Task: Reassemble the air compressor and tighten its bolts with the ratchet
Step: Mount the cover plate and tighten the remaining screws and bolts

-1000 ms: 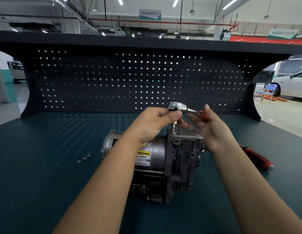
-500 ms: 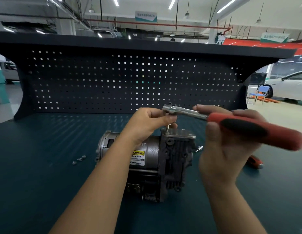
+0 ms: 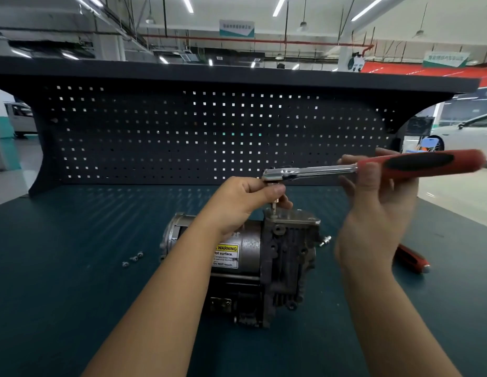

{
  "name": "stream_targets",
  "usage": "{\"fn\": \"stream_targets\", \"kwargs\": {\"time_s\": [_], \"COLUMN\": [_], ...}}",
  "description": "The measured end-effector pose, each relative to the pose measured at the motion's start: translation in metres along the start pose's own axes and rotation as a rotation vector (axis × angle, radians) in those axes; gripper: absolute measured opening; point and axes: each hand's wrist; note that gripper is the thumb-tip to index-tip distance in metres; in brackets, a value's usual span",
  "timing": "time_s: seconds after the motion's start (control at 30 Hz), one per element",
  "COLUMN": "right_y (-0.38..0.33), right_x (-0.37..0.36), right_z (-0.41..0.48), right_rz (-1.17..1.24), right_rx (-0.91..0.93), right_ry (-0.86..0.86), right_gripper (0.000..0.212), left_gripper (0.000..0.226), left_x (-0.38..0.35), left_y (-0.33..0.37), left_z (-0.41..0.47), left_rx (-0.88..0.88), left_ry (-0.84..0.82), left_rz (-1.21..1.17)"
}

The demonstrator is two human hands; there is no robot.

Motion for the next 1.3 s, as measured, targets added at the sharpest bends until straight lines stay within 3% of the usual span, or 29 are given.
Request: {"fn": "stream_targets", "kwargs": {"time_s": [0.07,0.17,0.27,0.37,0.5,0.6,0.7,0.87,1.07,1.2,1.3], "right_y": [0.012,0.035,0.043,0.039,0.025,0.017,0.015,0.007,-0.008,-0.010,-0.012], "right_x": [0.005,0.007,0.005,0.003,0.004,0.007,0.009,0.008,0.009,0.003,0.002], "right_z": [0.017,0.034,0.038,0.037,0.019,0.004,0.000,0.001,0.024,0.022,0.014], "right_rz": [0.051,0.026,0.020,0.101,0.131,0.066,0.059,0.280,0.677,0.549,0.511], "right_rx": [-0.336,-0.857,-1.040,-0.886,-0.409,-0.260,-0.241,-0.232,-0.505,-0.431,-0.333], "right_ry": [0.081,0.033,-0.050,0.017,0.142,0.162,0.183,0.115,-0.009,0.038,0.024], "right_gripper": [0.018,0.021,0.026,0.025,0.019,0.033,0.020,0.007,0.009,0.024,0.024], "left_gripper": [0.020,0.022,0.025,0.023,0.021,0.020,0.020,0.023,0.025,0.036,0.035], "left_x": [0.000,-0.002,-0.002,-0.002,0.000,0.000,-0.002,-0.005,-0.007,-0.006,-0.005], "left_y": [0.001,0.001,0.001,-0.001,-0.002,-0.001,0.000,0.001,0.004,0.007,0.007], "left_z": [-0.001,0.000,0.001,0.002,0.002,0.000,0.000,0.001,0.001,-0.001,-0.003], "left_rx": [0.000,0.011,0.009,0.007,-0.012,-0.022,-0.023,0.004,0.030,0.016,0.015], "left_ry": [-0.008,-0.026,-0.036,-0.012,0.022,0.041,0.047,0.053,-0.002,-0.024,-0.053], "left_rz": [-0.014,-0.012,-0.010,0.036,-0.011,-0.028,-0.022,0.055,0.131,0.132,0.122]}}
Point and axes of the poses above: each hand's wrist, its own z-axis towards the middle knuckle, its own x-axis out of the back of the hand, y = z × x, and after that the axes turned 4 degrees about y, right-handed
